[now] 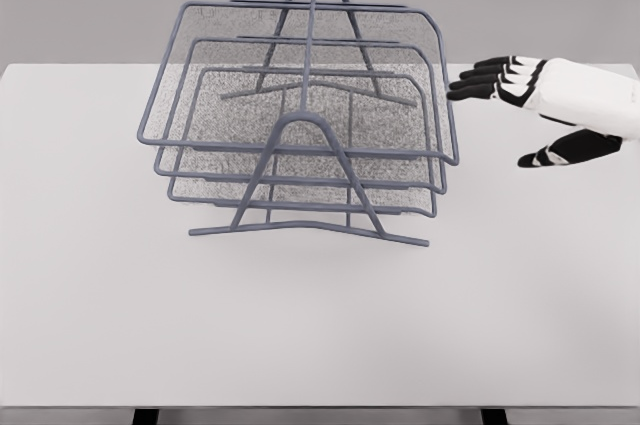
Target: Pull out the upper folder box with right arm
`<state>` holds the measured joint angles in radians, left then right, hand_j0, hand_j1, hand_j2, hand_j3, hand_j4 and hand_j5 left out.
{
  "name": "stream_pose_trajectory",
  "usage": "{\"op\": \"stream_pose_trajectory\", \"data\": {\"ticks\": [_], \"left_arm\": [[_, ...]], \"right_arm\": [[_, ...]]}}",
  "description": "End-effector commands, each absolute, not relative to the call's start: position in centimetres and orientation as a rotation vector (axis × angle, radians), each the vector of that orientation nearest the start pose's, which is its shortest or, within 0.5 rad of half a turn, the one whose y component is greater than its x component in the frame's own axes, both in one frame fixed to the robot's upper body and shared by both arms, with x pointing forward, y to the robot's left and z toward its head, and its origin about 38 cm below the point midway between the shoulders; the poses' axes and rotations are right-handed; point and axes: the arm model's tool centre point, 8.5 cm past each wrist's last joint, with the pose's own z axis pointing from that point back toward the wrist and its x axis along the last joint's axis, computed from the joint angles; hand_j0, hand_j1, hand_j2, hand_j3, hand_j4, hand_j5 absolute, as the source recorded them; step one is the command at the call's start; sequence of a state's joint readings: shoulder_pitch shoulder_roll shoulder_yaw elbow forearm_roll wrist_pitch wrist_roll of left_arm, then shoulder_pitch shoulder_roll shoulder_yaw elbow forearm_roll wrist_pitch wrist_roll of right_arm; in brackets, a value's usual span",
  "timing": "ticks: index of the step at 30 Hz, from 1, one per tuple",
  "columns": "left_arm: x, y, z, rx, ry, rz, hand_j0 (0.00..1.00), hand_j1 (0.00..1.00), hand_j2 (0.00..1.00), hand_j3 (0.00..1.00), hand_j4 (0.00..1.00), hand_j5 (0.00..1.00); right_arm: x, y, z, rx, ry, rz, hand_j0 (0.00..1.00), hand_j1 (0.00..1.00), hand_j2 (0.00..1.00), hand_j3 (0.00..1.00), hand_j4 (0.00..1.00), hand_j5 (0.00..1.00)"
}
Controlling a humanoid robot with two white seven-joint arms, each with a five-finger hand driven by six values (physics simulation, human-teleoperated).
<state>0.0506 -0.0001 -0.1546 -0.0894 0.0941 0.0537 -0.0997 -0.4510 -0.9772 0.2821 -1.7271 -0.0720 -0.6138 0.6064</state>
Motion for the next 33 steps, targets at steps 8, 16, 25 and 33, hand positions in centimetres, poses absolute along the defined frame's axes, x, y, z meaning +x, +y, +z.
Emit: {"op": "stream_pose_trajectory", "data": {"ticks": [8,16,25,33], "left_arm": [[-0.7,25.9,-26.4,-0.024,0.019,-0.060,1.00,1.00,1.00,1.00,1.00,1.00],[-0.7,25.9,-26.4,-0.025,0.020,-0.058,1.00,1.00,1.00,1.00,1.00,1.00],[-0.7,25.9,-26.4,-0.023,0.020,-0.060,1.00,1.00,1.00,1.00,1.00,1.00],[-0.7,25.9,-26.4,-0.023,0.020,-0.060,1.00,1.00,1.00,1.00,1.00,1.00]], "right_arm": [[39.0,-31.1,31.8,-0.518,-1.809,1.926,1.00,1.00,1.00,1.00,1.00,1.00],[42.2,-29.1,30.5,-0.438,-1.682,2.049,1.00,1.00,1.00,1.00,1.00,1.00],[42.3,-28.0,27.9,-0.354,-1.561,2.156,1.00,1.00,1.00,1.00,1.00,1.00],[42.0,-29.2,27.6,-0.364,-1.503,2.176,1.00,1.00,1.00,1.00,1.00,1.00]]}}
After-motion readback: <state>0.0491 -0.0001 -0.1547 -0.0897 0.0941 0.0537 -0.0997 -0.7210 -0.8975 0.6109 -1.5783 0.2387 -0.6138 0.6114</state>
